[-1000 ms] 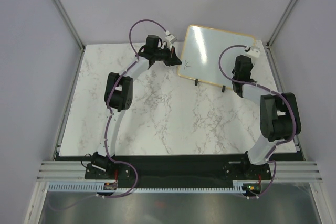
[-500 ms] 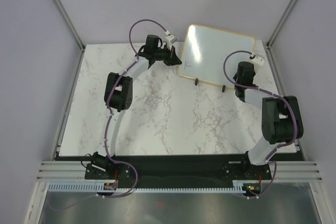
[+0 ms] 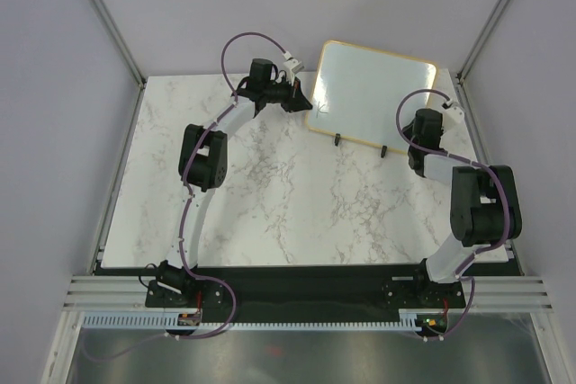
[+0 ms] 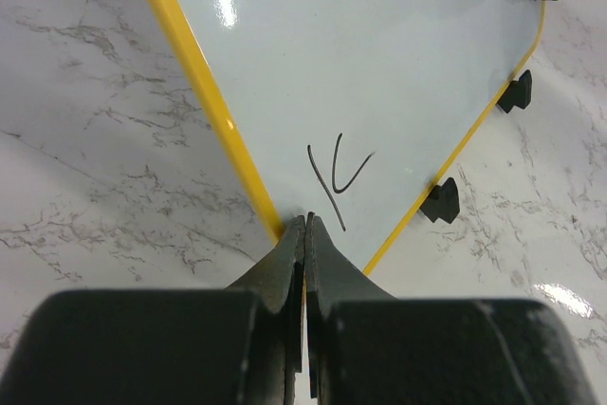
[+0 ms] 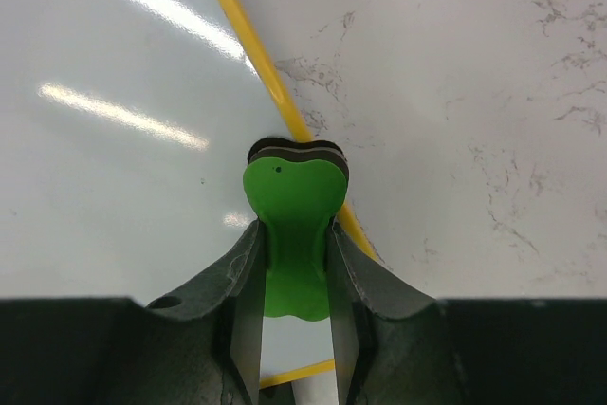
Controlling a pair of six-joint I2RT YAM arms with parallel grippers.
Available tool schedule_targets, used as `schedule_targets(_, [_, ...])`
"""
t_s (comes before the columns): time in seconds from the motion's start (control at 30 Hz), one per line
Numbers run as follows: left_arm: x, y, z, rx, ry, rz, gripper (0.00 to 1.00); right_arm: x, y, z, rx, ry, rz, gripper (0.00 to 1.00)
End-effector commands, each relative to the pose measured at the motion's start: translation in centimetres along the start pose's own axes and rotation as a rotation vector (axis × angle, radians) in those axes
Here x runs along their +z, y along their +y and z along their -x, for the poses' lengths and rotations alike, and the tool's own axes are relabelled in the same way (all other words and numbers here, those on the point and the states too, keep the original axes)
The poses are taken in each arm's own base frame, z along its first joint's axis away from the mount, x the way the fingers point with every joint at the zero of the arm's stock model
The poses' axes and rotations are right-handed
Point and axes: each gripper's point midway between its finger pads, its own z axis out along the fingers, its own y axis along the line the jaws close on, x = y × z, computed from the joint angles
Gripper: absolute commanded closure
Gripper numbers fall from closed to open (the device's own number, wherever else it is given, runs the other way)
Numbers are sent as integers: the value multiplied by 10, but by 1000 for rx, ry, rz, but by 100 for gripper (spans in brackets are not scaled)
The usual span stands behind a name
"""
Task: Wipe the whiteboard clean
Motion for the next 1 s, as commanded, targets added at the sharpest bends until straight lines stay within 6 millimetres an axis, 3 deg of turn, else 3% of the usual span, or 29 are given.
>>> schedule_targets(0.0, [-12,-4,39,75,-53,25,98,-1,-16,-40,40,110,-28,100])
schedule_targets(0.17, [-12,-4,37,73,-51,24,98,-4,-7,-32,-32,87,-16,100])
schedule_targets(0.27, [-12,-4,37,73,-51,25,98,-2,12,-11,-118,38,1,100])
schedule_targets(0.37, [-12,-3,38,74,-49,28,98,7,43,18,-140,-2,53,100])
schedule_targets(0.47, [-12,-3,38,76,-49,28,98,16,58,26,-168,-3,66,100])
schedule_targets(0.57, [-11,-3,36,75,-47,27,98,21,67,28,-166,-11,76,100])
schedule_targets(0.8, [-11,-2,35,78,-43,30,98,21,65,30,-156,-21,68,100])
schedule_targets(0.9, [-12,-2,35,80,-43,28,98,11,80,27,-250,-30,106,100])
schedule_targets(0.93, [-12,-3,36,82,-43,27,98,1,99,14,-358,-19,146,100])
schedule_targets(0.97, [-12,-3,36,82,-43,27,98,-3,115,14,-425,-30,178,100])
